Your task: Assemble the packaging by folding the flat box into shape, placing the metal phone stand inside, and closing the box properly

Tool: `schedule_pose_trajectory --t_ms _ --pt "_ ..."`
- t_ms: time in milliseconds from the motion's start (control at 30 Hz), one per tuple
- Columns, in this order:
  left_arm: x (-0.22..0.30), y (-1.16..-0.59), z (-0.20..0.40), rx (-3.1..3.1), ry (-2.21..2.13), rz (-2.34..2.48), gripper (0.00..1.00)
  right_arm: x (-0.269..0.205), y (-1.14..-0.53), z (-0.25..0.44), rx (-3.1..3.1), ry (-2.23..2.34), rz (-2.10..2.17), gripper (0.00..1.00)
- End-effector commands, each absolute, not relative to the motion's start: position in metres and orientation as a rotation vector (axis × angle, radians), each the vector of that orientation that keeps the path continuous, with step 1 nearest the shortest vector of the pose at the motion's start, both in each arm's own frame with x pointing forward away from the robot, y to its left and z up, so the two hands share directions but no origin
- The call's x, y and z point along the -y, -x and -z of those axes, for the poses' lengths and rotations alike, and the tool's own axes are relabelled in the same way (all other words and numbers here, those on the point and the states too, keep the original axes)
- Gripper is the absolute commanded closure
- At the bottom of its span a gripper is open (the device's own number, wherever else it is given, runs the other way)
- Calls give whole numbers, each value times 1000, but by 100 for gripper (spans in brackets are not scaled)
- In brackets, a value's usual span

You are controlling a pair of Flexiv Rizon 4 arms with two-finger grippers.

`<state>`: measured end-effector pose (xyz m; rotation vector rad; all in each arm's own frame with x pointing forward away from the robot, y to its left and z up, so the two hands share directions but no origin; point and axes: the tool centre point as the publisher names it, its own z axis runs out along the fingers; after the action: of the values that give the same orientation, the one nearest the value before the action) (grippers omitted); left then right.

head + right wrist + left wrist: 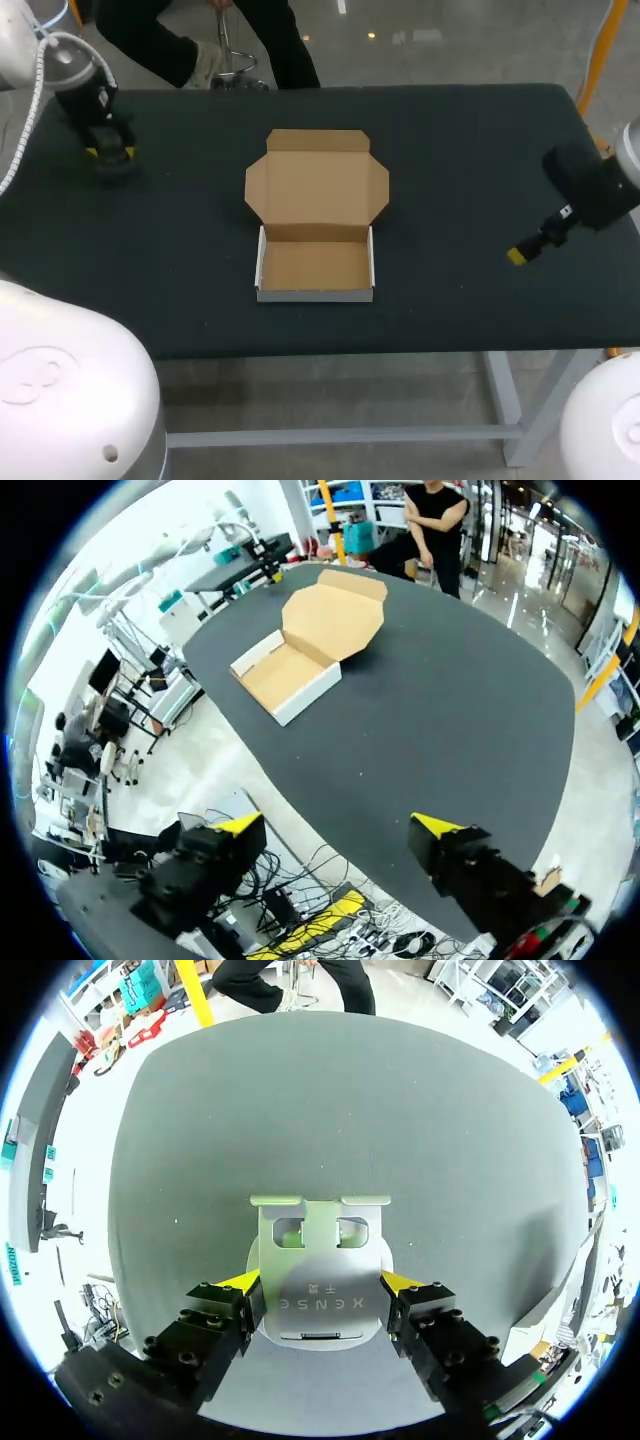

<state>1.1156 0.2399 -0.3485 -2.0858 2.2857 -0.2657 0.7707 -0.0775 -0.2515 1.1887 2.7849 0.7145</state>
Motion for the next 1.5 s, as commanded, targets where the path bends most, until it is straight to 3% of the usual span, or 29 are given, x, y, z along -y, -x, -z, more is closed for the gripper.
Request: schedule_pose_trajectory --t_ms 33,1500 --pt "-235 -1101 339 -2279 2077 263 100 74 -768 258 -2813 -1023 -720 0" --pt "-133 -947 248 -2416 1852 360 100 58 -770 276 -2868 -822 -670 0"
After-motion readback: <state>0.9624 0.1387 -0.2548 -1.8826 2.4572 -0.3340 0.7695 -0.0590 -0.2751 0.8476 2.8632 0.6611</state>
